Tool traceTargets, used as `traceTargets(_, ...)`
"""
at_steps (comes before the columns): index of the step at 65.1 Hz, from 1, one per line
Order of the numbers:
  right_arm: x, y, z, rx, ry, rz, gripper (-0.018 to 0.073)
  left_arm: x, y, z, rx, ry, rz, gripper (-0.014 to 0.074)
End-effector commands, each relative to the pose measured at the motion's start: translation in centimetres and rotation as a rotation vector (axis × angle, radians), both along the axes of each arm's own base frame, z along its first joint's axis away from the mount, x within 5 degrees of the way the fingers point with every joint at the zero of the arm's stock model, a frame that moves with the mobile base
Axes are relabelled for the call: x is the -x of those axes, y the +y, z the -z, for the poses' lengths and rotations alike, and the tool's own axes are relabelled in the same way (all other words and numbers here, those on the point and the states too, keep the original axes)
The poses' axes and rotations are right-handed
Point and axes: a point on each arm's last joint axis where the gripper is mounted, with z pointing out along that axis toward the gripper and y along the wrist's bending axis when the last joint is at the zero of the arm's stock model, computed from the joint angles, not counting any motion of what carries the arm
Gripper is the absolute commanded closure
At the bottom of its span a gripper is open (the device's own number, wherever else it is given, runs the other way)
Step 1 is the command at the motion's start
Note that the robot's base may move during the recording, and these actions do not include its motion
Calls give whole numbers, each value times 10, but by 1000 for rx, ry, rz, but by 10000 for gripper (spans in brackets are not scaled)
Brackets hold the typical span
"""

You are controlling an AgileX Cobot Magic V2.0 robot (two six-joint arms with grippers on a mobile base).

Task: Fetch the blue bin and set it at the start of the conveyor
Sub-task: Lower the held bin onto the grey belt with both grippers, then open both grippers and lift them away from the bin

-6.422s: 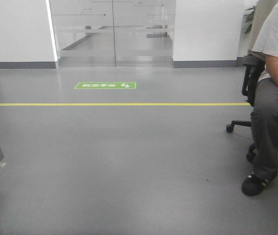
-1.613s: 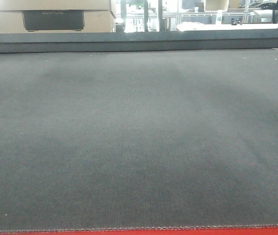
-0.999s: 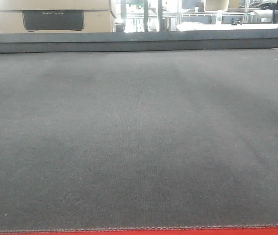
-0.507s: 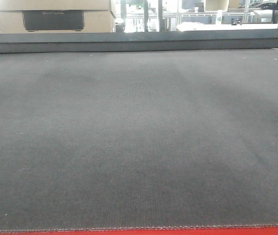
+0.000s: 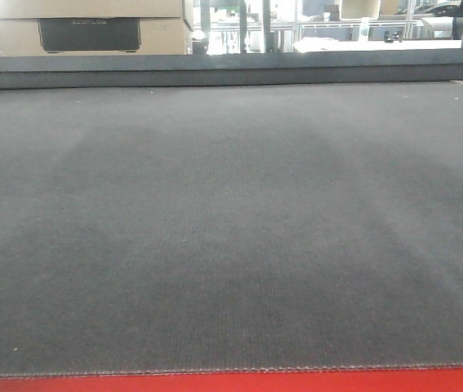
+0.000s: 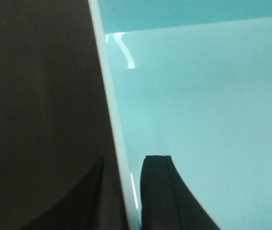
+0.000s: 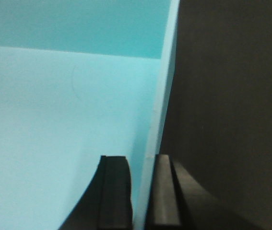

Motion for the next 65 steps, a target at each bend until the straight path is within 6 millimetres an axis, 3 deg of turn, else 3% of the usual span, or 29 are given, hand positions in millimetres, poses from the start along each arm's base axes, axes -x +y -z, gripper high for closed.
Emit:
traceTargets(1, -2, -6, 18, 60, 1, 5, 712, -3, 2, 21, -29, 0, -1, 707)
traceTargets(23, -10, -3, 126, 89, 104, -3, 712, -7, 1, 122, -25, 70, -22, 707)
traceTargets(34, -5, -4, 158, 91, 114, -5, 712, -10, 1, 144, -32, 99, -26, 707)
traceTargets(43, -3, -5, 168, 94, 123, -6, 699, -14, 0, 149, -35, 105, -25, 699)
traceTargets(49, -3, -5, 169, 94, 125, -6, 606, -14, 0, 149, -35, 104, -25, 624)
traceTargets(53, -3, -5, 170, 95, 127, -6, 499, -13, 0, 149, -36, 111, -25, 520)
traceTargets(65, -3, -5, 170, 96, 131, -6, 57, -12, 0, 151, -44, 137, -22, 123)
